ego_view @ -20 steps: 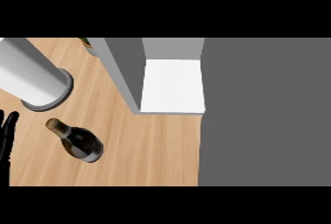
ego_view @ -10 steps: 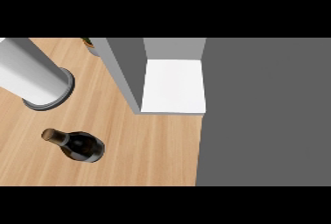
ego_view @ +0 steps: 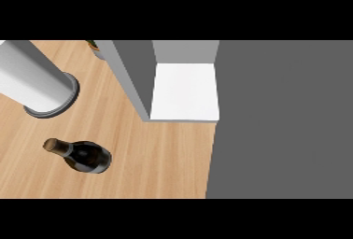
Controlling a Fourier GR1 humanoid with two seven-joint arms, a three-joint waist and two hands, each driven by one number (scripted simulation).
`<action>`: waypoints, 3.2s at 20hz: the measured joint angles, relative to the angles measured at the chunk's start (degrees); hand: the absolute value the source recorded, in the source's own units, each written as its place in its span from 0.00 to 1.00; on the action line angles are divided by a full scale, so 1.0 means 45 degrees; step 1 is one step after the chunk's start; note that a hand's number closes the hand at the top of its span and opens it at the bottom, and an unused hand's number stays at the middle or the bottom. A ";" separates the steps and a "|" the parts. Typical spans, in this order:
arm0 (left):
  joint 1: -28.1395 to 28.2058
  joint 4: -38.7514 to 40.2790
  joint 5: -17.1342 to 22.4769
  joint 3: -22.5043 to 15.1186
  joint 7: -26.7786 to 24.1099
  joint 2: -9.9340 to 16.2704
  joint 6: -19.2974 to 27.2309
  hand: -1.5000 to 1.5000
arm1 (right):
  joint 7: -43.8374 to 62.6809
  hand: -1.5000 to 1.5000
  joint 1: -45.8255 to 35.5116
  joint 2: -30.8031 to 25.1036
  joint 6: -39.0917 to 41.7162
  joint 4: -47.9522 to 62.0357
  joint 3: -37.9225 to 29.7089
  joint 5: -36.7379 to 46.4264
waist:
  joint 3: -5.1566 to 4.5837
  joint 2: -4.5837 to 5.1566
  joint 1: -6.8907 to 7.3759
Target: Pick up the wine, place it into the cabinet and close the cabinet
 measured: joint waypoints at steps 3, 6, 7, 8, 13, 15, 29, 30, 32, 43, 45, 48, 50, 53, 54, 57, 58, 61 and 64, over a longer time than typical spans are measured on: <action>0.0094 -0.0052 0.0040 -0.0174 0.0266 -0.0105 0.0124 0.00 | 0.0720 0.00 -0.0627 0.0003 -0.0301 -0.0066 0.0040 0.0042 | 0.0003 -0.0001 -0.0036; 0.0198 -0.0059 0.0091 -0.0099 0.0468 -0.0102 0.0154 0.00 | 0.1356 0.00 -0.1261 0.0053 -0.0633 -0.0103 0.0085 0.0108 | 0.0002 -0.0001 -0.0052; 0.0140 -0.0057 0.0108 -0.0017 0.0509 -0.0067 0.0183 0.00 | 0.1554 0.00 -0.1413 0.0023 -0.0694 -0.0144 0.0096 0.0124 | 0.0002 -0.0004 -0.0073; 0.0167 -0.0083 0.0123 -0.0060 0.0637 -0.0086 0.0278 0.00 | 0.1774 0.00 -0.1621 -0.0027 -0.0757 -0.0155 0.0034 0.0142 | 0.0004 -0.0006 -0.0075; -0.0288 -0.0062 0.0153 -0.0064 0.1186 -0.0132 0.0808 0.00 | 0.2994 0.00 -0.2834 -0.0222 -0.1179 -0.0204 -0.0266 0.0230 | 0.0005 0.0000 -0.0124; -0.0678 -0.0041 0.0145 -0.0138 0.1515 -0.0137 0.1121 0.00 | 0.3322 0.00 -0.3239 -0.0328 -0.1216 -0.0204 -0.0506 0.0234 | 0.0006 0.0010 -0.0150; -0.2585 0.0689 -0.0076 0.0758 0.1642 -0.0437 0.1885 0.00 | 0.5663 0.00 -0.5450 -0.0842 -0.1681 -0.0334 -0.1254 0.0282 | 0.0000 0.0007 -0.0188; -0.2526 0.0656 -0.0037 0.0842 0.1677 -0.0442 0.1851 0.00 | 0.5812 0.00 -0.5600 -0.0870 -0.1719 -0.0350 -0.1243 0.0281 | 0.0000 0.0002 -0.0185; -0.2771 0.1016 -0.0282 0.0852 0.1598 -0.0513 0.1831 0.00 | 0.6021 0.00 -0.5912 -0.0845 -0.1835 -0.0324 -0.1218 0.0310 | -0.0001 0.0007 -0.0190; -0.3634 0.4017 -0.1714 0.0919 0.0287 -0.0878 0.1421 0.00 | 0.6683 0.00 -0.6983 -0.1044 -0.2040 -0.0320 -0.1550 0.0315 | -0.0005 0.0002 -0.0235; -0.3772 0.4637 -0.1824 0.1088 -0.0051 -0.0880 0.1305 0.00 | 0.6714 0.00 -0.7061 -0.1063 -0.2066 -0.0317 -0.1550 0.0318 | -0.0004 0.0005 -0.0231; -0.4126 0.5624 -0.2094 0.1251 -0.0594 -0.0839 0.1145 0.00 | 0.6828 0.00 -0.7287 -0.1083 -0.2160 -0.0313 -0.1392 0.0359 | -0.0006 0.0004 -0.0242; -0.4007 0.6087 -0.2261 0.1301 -0.1056 -0.0839 0.0846 0.00 | 0.6769 0.00 -0.7226 -0.1033 -0.2200 -0.0302 -0.1387 0.0376 | -0.0006 0.0008 -0.0217; -0.4271 0.7269 -0.2673 0.1358 -0.1900 -0.0910 0.0638 0.00 | 0.6670 0.00 -0.7220 -0.0952 -0.2246 -0.0265 -0.1298 0.0416 | -0.0004 0.0017 -0.0213; -0.4440 0.7749 -0.2757 0.1446 -0.2216 -0.0851 0.0526 0.00 | 0.6652 0.00 -0.7208 -0.0936 -0.2253 -0.0254 -0.1339 0.0414 | -0.0005 0.0019 -0.0215; -0.4842 0.8858 -0.3061 0.1526 -0.2838 -0.0816 0.0403 0.00 | 0.6619 0.00 -0.7057 -0.0951 -0.2227 -0.0271 -0.1298 0.0415 | -0.0002 0.0022 -0.0225; -0.5105 0.9268 -0.3061 0.1604 -0.2886 -0.0712 0.0355 0.00 | 0.6654 0.00 -0.7131 -0.0944 -0.2250 -0.0264 -0.1193 0.0434 | -0.0003 0.0022 -0.0232; -0.5301 1.0246 -0.3325 0.1667 -0.3437 -0.0685 0.0234 0.00 | 0.6564 0.00 -0.7031 -0.0929 -0.2209 -0.0256 -0.1155 0.0433 | -0.0004 0.0025 -0.0218; -0.5799 1.1502 -0.3480 0.1828 -0.3975 -0.0563 0.0136 0.00 | 0.6710 0.00 -0.7267 -0.1022 -0.2240 -0.0285 -0.1286 0.0403 | -0.0005 0.0018 -0.0257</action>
